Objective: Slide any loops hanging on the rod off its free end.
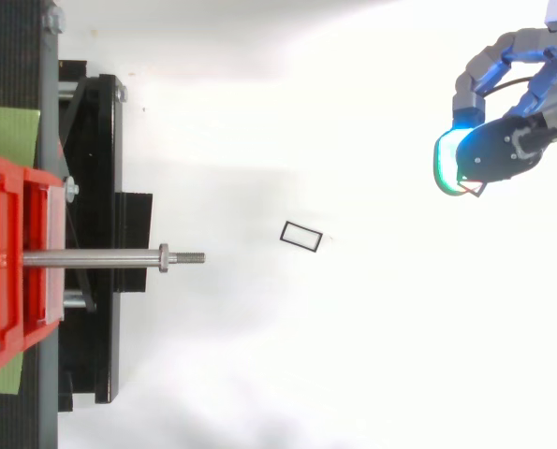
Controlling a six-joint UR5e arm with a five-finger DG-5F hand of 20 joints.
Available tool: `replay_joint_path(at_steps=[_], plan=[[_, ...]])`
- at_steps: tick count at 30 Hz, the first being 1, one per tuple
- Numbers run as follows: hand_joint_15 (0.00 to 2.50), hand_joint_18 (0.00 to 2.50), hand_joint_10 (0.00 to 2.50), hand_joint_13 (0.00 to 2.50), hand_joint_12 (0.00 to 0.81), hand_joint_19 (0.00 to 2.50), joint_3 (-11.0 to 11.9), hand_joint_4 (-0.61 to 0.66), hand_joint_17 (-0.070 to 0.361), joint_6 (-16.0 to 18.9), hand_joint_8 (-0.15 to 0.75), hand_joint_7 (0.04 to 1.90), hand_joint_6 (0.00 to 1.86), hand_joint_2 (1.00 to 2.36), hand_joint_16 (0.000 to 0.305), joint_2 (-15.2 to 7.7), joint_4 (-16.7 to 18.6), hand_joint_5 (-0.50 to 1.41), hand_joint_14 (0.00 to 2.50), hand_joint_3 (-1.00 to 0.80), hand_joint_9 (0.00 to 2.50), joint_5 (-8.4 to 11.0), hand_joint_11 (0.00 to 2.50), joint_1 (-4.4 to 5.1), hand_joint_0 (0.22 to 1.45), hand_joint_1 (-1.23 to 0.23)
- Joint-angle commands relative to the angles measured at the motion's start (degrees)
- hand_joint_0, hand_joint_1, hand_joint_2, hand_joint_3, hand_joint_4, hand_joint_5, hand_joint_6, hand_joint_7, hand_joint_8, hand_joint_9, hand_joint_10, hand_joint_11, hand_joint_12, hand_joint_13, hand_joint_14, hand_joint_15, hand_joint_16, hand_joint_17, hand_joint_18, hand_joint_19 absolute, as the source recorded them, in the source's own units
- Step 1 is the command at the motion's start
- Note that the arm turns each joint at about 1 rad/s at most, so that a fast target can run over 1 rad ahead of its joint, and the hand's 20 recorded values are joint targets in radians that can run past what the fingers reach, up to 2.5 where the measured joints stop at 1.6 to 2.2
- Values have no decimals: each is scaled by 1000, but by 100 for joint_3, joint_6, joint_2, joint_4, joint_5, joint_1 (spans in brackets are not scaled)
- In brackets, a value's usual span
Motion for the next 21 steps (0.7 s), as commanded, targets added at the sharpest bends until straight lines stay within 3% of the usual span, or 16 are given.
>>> replay_joint_path(at_steps=[1, 5, 10, 21], plan=[[202, 710, 10, 700, 329, 491, 2, 45, 99, 7, 274, 969, 876, 1011, 44, 0, -1, -111, 8, -342, 993, 1, 303, 10, 597, -589], [196, 733, 11, 711, 343, 477, 2, 47, 105, 7, 289, 975, 874, 1014, 47, 0, -1, -109, 7, -261, 1007, 10, 311, 19, 595, -615], [198, 759, 10, 702, 371, 446, 2, 98, 117, 7, 301, 899, 898, 1012, 52, 0, -1, -145, 7, -180, 935, 10, 313, 19, 607, -756], [195, 685, 11, 635, 340, 438, -7, 75, 103, 16, 259, 859, 902, 1011, 46, 0, 8, -170, 8, -318, 838, 10, 326, 19, 644, -822]])
